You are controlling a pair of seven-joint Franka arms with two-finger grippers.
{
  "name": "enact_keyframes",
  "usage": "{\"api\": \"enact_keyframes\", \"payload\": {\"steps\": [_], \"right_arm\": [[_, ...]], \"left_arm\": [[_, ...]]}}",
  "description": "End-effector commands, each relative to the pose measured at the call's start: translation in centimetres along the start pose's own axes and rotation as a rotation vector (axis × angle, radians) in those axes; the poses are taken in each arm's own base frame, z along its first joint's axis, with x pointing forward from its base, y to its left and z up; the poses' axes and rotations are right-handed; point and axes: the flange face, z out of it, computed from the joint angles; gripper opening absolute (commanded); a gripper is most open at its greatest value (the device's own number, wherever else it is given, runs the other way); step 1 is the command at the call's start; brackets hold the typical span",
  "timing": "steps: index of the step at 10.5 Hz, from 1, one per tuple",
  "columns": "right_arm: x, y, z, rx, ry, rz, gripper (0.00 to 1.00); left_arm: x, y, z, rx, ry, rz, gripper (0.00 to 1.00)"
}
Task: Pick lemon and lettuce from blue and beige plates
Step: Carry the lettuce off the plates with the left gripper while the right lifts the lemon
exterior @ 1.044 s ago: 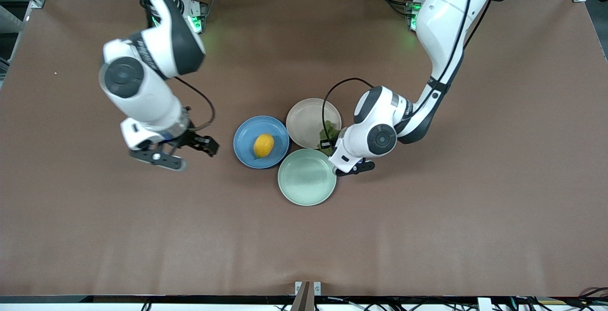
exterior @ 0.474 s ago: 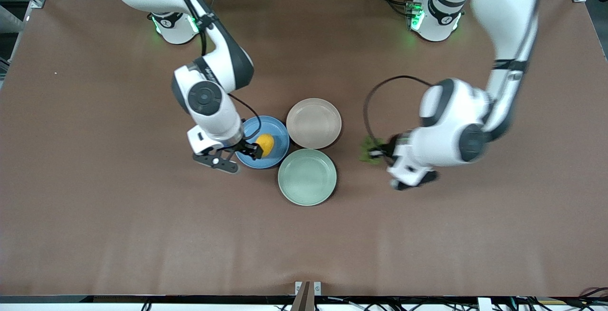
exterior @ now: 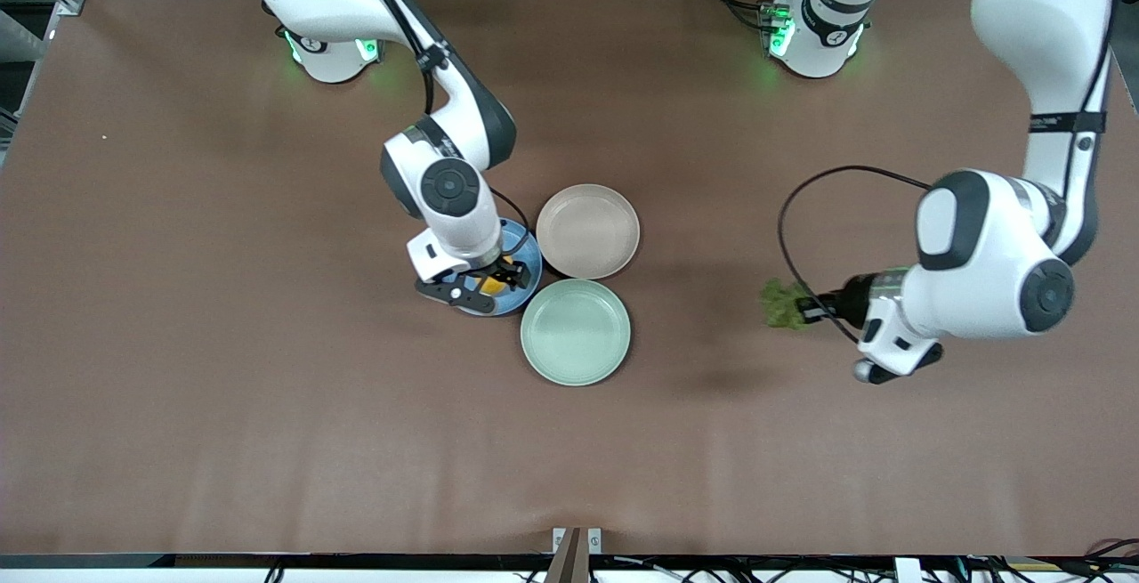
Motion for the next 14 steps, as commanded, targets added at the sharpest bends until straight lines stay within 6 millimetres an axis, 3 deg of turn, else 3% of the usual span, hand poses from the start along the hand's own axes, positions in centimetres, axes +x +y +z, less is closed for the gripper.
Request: {"api": "enact_keyframes", "payload": {"steps": [1, 5, 6, 7, 8, 9, 11, 12, 13, 14], "right_arm": [[-1.4, 0.5, 3.7, -0.08, 0.025, -0.039, 1.0], [-2.4, 1.6, 6.0, -0.078, 0.023, -0.037, 0.96], [-2.8, 1.6, 6.3, -0.062, 0.03, -0.037, 0.69], [-2.7, 1.5, 6.2, -0.056, 0.033, -0.025, 0.34], [-2.6, 1.4, 5.8, -0.05, 0.035, -0.01, 0.04], [-2.5, 1.3, 4.8, -0.046, 0.038, -0.012, 0.0], [-1.0, 1.5, 0.0, -0.005, 0.067, 0.0, 0.0], [0.5, 2.5, -2.4, -0.019, 0.058, 0.006, 0.0], [1.6, 3.9, -5.0, -0.024, 0.04, -0.032, 0.0], [3.5, 6.4, -7.2, -0.011, 0.003, -0.066, 0.0]], "left_arm": [[1.9, -4.1, 1.2, 0.008, -0.031, 0.014, 0.0], [3.4, -5.5, 5.2, 0.016, -0.082, -0.008, 0.0], [3.4, -5.4, 5.7, 0.019, -0.088, -0.006, 0.01], [3.6, -5.9, 6.1, 0.02, -0.094, -0.014, 0.09], [3.6, -5.7, 6.1, 0.021, -0.094, -0.013, 0.26], [3.6, -5.8, 6.1, 0.022, -0.094, -0.014, 0.43], [3.7, -6.2, 5.9, 0.019, -0.091, -0.02, 0.8], [3.7, -6.4, 5.2, 0.02, -0.08, -0.021, 0.93], [3.6, -6.3, 3.7, 0.055, -0.047, -0.004, 1.0], [3.0, -6.0, 1.5, 0.075, -0.01, 0.014, 1.0]]}}
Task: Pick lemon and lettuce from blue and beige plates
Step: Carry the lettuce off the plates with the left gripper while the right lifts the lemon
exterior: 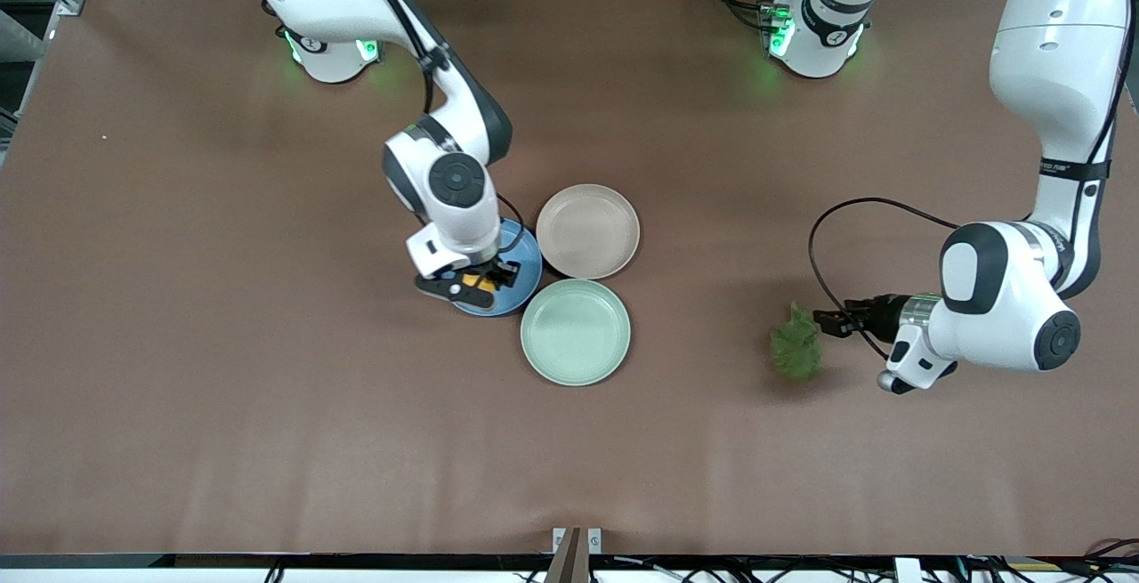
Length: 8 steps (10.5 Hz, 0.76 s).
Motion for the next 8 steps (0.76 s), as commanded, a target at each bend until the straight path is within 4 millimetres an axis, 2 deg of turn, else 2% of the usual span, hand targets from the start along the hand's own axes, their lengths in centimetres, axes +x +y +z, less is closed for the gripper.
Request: {"api": "enact_keyframes", "payload": {"steps": [1, 2, 4, 6, 8], "right_arm": [[3.6, 6.0, -4.8, 0.017, -0.054, -0.066, 0.0], [5.4, 8.8, -5.8, 0.013, -0.063, -0.081, 0.0], [9.6, 14.5, -5.8, 0.004, -0.087, -0.134, 0.0], [13.2, 20.4, -4.3, 0.01, -0.097, -0.188, 0.0], [15.3, 25.4, -1.1, 0.001, -0.135, -0.179, 0.0]], "left_arm": [[-2.2, 0.7, -5.8, 0.037, 0.085, 0.032, 1.0], [-3.3, 0.9, -8.1, 0.04, 0.106, 0.038, 1.0], [-6.2, 1.3, -13.3, 0.091, 0.175, 0.063, 1.0], [-8.3, 1.8, -16.6, 0.133, 0.237, 0.084, 1.0], [-11.0, 2.4, -20.7, 0.133, 0.314, 0.097, 1.0]]}}
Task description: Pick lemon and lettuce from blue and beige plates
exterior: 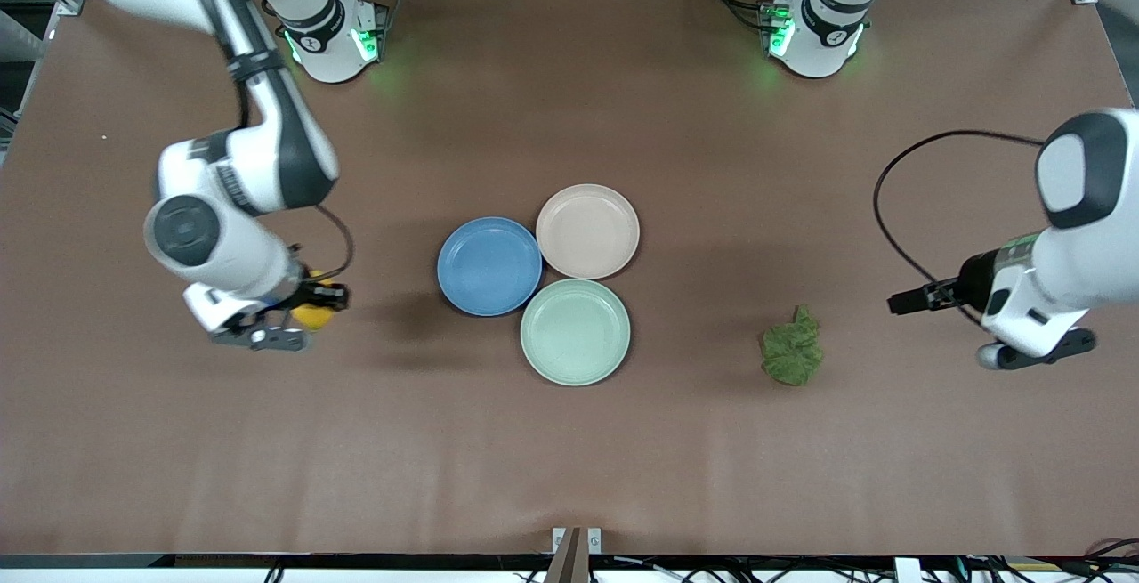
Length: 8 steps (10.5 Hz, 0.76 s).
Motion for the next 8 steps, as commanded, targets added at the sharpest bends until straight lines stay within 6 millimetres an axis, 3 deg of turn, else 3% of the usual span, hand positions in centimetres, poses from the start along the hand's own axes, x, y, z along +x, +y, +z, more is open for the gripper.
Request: {"api": "enact_keyframes", "payload": {"steps": [1, 3, 5, 8], "right_arm": [[1.3, 3.5, 4.2, 0.002, -0.05, -0.001, 0.0], [2.5, 6.0, 8.3, 0.007, -0.052, 0.034, 0.0], [3.4, 7.1, 12.7, 0.01, -0.031, 0.054, 0.0], [3.6, 7.2, 15.8, 0.013, -0.004, 0.054, 0.0]], "left_arm": [[-2.6, 0.3, -5.2, 0.026, 0.077, 0.019, 1.0], [-4.3, 0.2, -8.9, 0.029, 0.121, 0.02, 1.0], [-5.4, -0.1, -11.0, 0.033, 0.132, 0.017, 1.0], [-6.7, -0.4, -13.7, 0.043, 0.085, 0.013, 1.0]]}}
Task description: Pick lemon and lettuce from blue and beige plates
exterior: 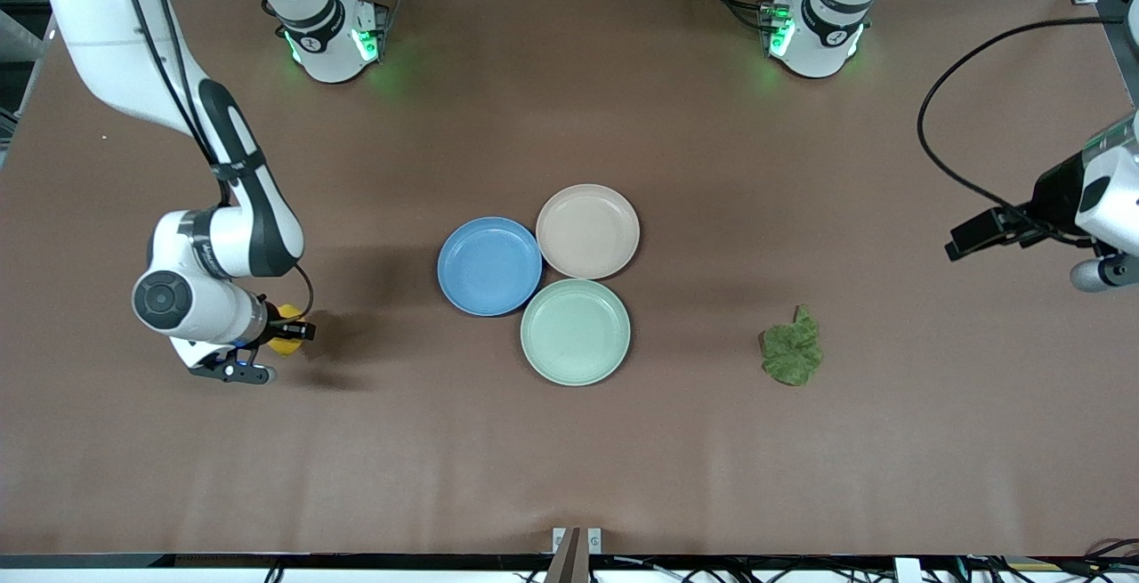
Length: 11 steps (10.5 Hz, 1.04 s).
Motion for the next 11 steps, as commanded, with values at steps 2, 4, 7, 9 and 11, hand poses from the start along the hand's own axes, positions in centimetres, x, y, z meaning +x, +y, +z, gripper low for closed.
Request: {"api": "enact_keyframes", "payload": {"steps": [2, 4, 7, 9, 11], "right_arm": [[0.5, 0.7, 1.3, 0.006, 0.026, 0.004, 0.01], [0.4, 0.6, 0.9, 0.005, 0.024, 0.02, 0.99], [0.7, 1.9, -3.0, 0.021, 0.05, 0.046, 1.0], [0.4, 2.5, -8.2, 0.043, 0.063, 0.054, 1.0], [-0.6, 3.8, -14.1, 0.059, 0.084, 0.062, 1.0]], "left_arm": [[0.2, -4.3, -2.2, 0.011, -0.006, -0.059, 1.0], [-1.2, -5.3, -4.7, 0.017, 0.036, -0.029, 1.0], [-2.1, -4.5, -4.9, 0.027, -0.005, -0.025, 1.0], [-2.5, -4.3, -5.1, 0.032, -0.014, -0.021, 1.0], [-3.1, -3.8, -4.9, 0.047, -0.058, -0.013, 1.0]]}}
